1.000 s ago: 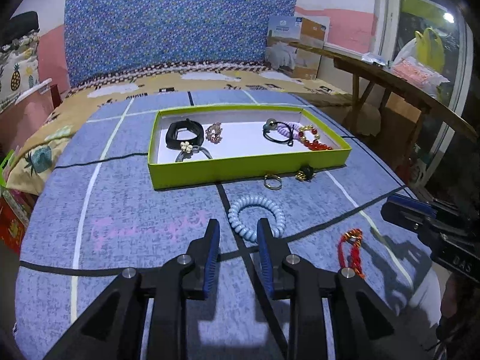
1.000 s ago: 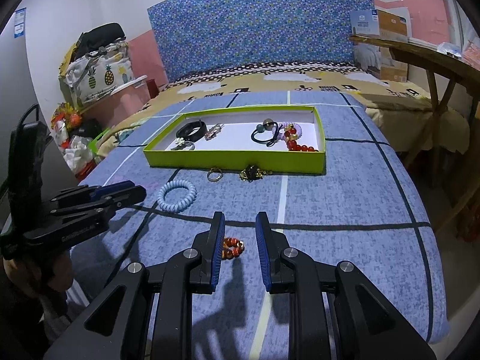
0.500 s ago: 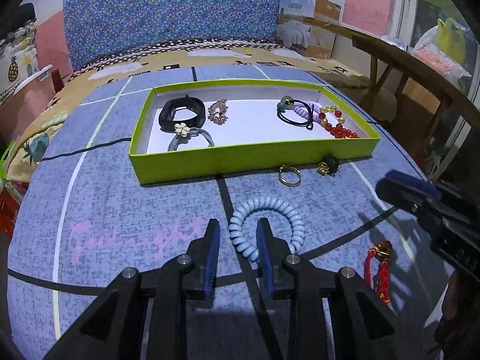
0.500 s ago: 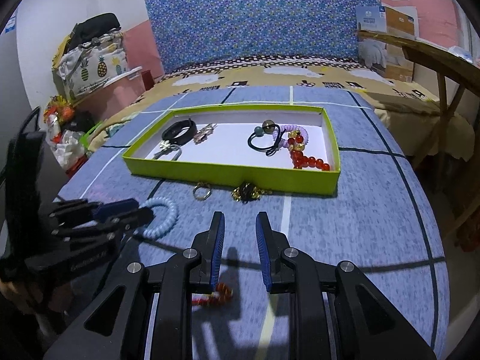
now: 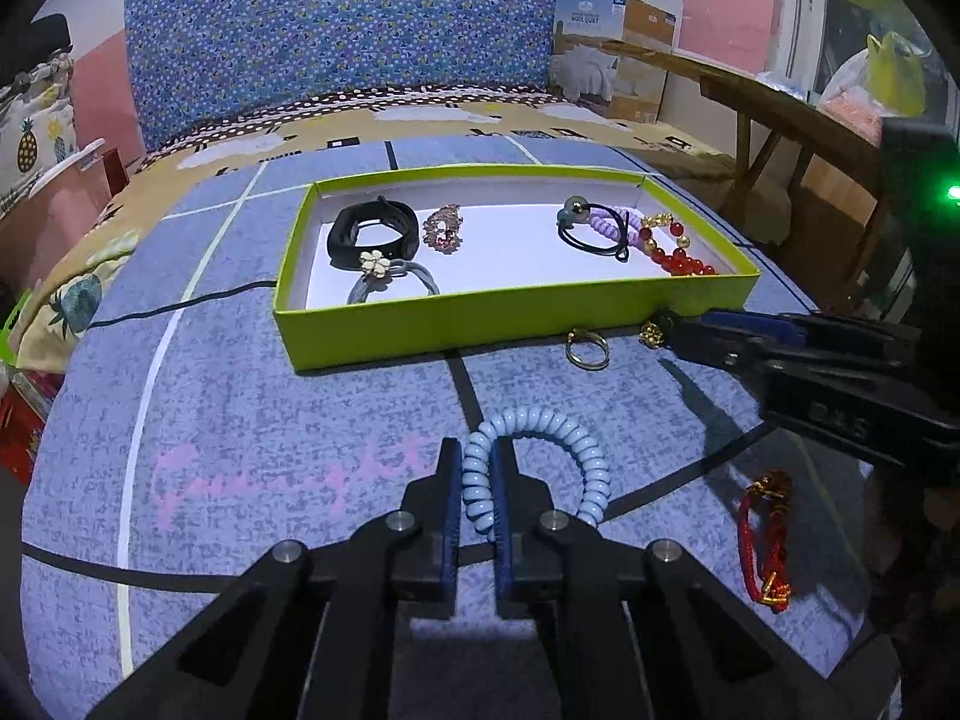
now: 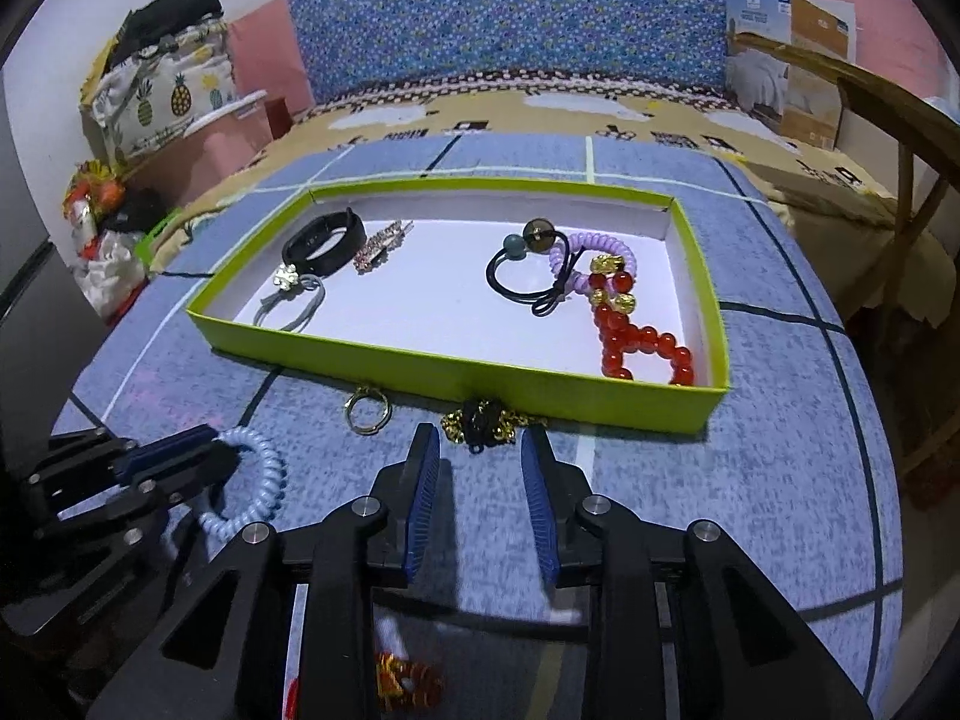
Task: Organize jewelry
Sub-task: 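Grasp the light blue coil hair tie with the left gripper while the right grasps the gold-black charm, then carry the coil hair tie and gold charm over the green box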
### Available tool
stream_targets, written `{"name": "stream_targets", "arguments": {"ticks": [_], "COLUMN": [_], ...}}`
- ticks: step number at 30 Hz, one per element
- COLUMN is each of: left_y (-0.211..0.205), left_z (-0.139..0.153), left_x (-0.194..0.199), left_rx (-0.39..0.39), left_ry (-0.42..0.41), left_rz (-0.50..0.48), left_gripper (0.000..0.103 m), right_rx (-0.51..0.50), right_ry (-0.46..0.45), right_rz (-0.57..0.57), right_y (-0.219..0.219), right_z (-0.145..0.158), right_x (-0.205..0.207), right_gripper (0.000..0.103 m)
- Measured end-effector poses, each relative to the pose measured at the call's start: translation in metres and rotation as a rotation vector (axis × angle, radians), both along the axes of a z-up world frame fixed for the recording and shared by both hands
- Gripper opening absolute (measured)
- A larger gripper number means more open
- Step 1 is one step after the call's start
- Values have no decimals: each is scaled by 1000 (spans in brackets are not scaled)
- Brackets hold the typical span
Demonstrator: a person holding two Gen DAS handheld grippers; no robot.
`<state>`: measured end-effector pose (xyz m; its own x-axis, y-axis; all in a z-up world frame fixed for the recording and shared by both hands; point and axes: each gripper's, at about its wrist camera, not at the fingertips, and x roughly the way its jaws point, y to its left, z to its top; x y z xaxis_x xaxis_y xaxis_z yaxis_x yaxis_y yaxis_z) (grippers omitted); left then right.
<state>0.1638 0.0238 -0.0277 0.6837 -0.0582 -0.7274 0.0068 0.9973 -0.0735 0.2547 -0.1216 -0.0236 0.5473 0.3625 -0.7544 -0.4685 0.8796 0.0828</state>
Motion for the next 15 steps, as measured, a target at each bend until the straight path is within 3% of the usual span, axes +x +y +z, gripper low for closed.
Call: {"name": "stream_targets", "arguments": {"ticks": [12, 15], "left_y": [6, 6], "left_z": [0, 1], "left_x": [-3, -4], "left_rx": [-25, -26], "left_ry": [-5, -5], "left_rz": [-4, -4], "left_gripper": [10, 10], "right_rx": [5, -3], "right_ry": [52, 46], "right_rz": [-40, -35], "right_y": [5, 7], "right_z": [-3, -2], "right_x": [15, 14], "right_gripper": [29, 20]}}
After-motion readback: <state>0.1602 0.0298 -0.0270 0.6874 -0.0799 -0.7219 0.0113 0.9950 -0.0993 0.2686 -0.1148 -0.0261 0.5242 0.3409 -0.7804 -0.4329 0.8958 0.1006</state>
